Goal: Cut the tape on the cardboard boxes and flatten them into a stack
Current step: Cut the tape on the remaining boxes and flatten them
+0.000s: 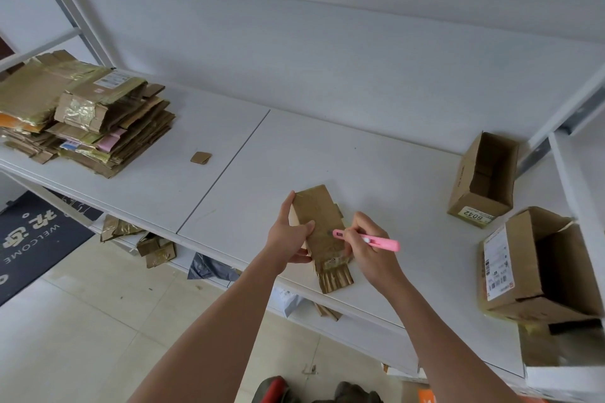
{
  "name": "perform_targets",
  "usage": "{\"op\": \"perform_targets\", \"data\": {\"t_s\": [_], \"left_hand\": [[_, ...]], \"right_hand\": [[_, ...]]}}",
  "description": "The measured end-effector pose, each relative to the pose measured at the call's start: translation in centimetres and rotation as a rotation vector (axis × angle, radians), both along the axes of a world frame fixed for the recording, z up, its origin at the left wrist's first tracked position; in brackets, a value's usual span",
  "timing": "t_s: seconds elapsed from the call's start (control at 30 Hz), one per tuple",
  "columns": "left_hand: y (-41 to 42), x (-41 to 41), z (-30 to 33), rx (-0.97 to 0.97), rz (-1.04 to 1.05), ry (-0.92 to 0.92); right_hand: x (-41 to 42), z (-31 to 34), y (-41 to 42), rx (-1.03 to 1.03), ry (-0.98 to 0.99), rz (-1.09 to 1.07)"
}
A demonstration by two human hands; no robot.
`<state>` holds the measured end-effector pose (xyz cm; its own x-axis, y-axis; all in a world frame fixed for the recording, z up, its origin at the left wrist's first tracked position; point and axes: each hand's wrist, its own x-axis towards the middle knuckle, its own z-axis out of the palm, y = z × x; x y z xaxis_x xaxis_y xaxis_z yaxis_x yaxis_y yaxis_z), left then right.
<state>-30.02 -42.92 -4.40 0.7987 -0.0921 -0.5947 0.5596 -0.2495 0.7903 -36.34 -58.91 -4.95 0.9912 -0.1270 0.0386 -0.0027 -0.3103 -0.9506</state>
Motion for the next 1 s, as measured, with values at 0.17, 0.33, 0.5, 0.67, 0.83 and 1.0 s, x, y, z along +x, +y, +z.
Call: {"op": "perform_targets", "data": {"t_s": [0.17,0.33,0.5,0.67,0.83,1.0], "left_hand": [[0.1,0.1,-0.2,0.004,-0.002,0.001],[0.1,0.2,-0.4,0.013,0.013,0.004],[-0.2,0.6,-0.5,0.142,-0.028,-0.127],[-0.6,2.3,0.0,0.273,-0.137,-0.192],[-0.9,2.8,0.1,0.327,-0.178,-0.221],[0.1,0.7,-0.1,0.481,-0.222,-0.23]], "right_hand": [[-0.6,-0.3,-0.1,-0.026,-0.026,0.049],[-1.9,-1.1,-0.7,0.001,-0.018,0.072],[-3.2,-0.8,-1.1,0.11,0.004,-0.014],[-4.7,-1.0,-2.4,0.529,0.046,-0.276],[-5.6,-1.0,-2.3,0.792,0.051,-0.407],[-4.8,-1.9,-0.8,0.819,0.053,-0.474]]}}
